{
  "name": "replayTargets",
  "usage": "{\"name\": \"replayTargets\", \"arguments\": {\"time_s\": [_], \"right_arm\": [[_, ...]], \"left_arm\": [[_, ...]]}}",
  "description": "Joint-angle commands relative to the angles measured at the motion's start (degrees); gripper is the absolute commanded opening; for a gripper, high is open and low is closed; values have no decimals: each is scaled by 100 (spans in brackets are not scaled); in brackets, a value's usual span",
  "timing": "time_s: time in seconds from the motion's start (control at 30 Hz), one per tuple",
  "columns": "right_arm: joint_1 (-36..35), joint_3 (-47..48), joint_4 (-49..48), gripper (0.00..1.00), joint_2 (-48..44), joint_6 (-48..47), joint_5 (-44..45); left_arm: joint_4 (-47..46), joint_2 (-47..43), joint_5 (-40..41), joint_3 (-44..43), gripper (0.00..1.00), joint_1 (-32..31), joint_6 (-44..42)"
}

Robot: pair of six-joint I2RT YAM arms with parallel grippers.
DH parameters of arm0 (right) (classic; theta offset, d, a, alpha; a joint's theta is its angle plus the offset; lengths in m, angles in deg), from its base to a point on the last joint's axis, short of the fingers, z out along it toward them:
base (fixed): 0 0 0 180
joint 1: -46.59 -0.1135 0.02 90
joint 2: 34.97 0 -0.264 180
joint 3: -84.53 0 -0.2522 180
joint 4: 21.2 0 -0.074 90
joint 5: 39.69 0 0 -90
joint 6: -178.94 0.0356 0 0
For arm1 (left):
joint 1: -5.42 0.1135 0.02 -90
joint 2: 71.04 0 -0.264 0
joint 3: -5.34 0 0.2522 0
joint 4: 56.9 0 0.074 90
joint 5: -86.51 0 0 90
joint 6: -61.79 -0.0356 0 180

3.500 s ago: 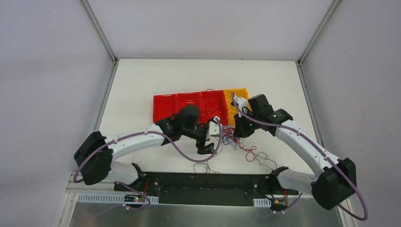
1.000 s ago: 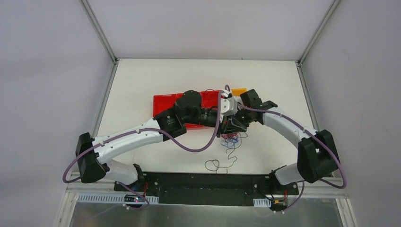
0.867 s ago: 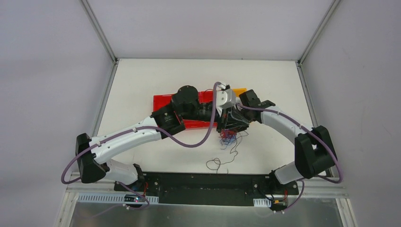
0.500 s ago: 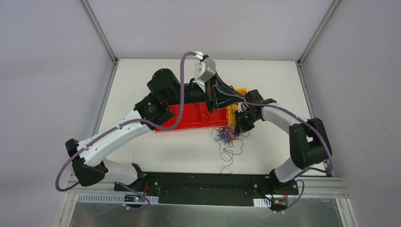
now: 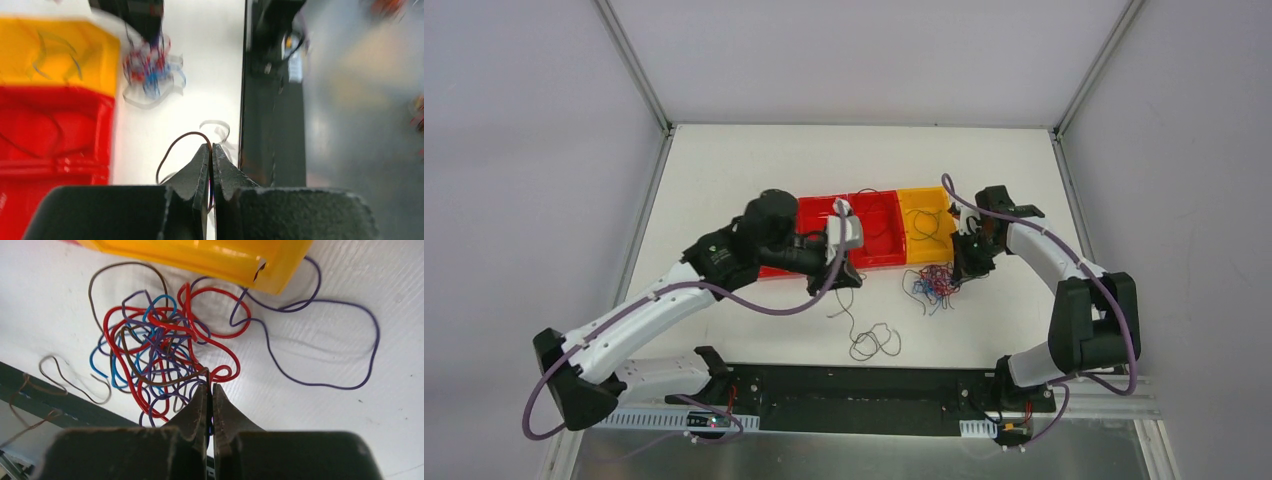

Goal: Untangle the cables

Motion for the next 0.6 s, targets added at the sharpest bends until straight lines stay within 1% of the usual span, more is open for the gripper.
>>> {"name": "replayTargets", "arguments": {"time_s": [0.0,0.03,0.07,0.1,0.13,0.17,0.2,0.23,0.27,0.4,0.57], "right_arm": [[8,137,775,0,-264,-450,89],[8,107,807,0,-306,-477,80],[8,85,832,0,-336,-496,78],[4,72,857,0,-353,-498,61],[8,70,884,0,-352,-494,41],[8,75,918,0,-353,-490,16],[8,70,927,0,-342,-478,6],[7,65,932,0,-336,-469,-12],[8,68,943,0,-331,-459,-38],[8,70,941,0,-327,-417,-54],[8,91,872,0,-266,-368,-75]], "left_arm": [[550,426,287,667,5,-284,-1358],[514,527,243,791,15,-378,-1457],[447,649,212,931,27,-473,-1535],[347,774,199,1078,43,-614,-1594],[261,931,255,1156,55,-752,-1624],[147,1108,339,1244,65,-902,-1629],[39,1288,463,1284,79,-1064,-1609],[-40,1518,592,1278,90,-1159,-1566],[-127,1735,719,1254,98,-1232,-1508],[-482,2421,1352,1105,99,-1433,-1424],[-752,3007,1543,1073,99,-1735,-1744]]}}
